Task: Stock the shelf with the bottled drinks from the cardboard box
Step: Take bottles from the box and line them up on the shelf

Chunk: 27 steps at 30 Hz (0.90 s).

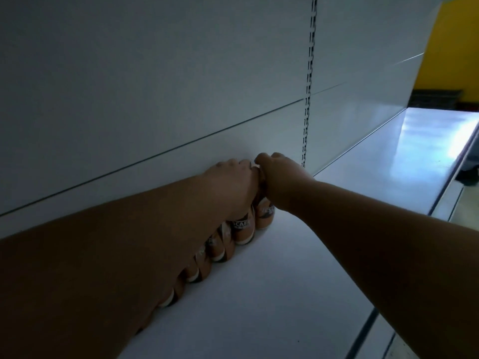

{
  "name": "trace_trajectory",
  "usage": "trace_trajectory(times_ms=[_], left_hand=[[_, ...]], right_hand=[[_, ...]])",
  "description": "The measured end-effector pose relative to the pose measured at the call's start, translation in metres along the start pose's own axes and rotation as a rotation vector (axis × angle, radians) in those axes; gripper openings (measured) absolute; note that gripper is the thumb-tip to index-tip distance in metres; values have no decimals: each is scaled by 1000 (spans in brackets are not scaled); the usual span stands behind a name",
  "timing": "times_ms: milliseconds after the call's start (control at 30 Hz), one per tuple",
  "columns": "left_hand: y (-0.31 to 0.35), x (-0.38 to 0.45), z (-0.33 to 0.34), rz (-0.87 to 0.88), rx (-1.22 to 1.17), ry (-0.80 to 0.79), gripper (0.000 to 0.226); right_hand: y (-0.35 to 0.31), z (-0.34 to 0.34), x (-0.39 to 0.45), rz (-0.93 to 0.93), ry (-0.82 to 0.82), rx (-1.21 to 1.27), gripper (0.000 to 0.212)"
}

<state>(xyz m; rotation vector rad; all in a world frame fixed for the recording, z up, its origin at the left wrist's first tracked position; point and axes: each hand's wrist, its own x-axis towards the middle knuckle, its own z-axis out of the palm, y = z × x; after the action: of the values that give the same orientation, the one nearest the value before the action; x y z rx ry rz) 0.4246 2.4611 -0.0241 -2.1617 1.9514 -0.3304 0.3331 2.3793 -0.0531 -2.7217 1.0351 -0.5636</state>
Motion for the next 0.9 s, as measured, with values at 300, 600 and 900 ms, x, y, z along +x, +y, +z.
trace_trajectory(times_ms=[300,600,900], left_hand=[[13,-17,-10,-21,90,275,38],[132,-91,-44,76,-448,232,39],[360,-166,-8,411,-606,-27,35]], right_hand=[[1,-33,-26,75,114,39,48],[24,-134,-194,222,187,-141,43],[93,-156,-418,524,156,-219,36]])
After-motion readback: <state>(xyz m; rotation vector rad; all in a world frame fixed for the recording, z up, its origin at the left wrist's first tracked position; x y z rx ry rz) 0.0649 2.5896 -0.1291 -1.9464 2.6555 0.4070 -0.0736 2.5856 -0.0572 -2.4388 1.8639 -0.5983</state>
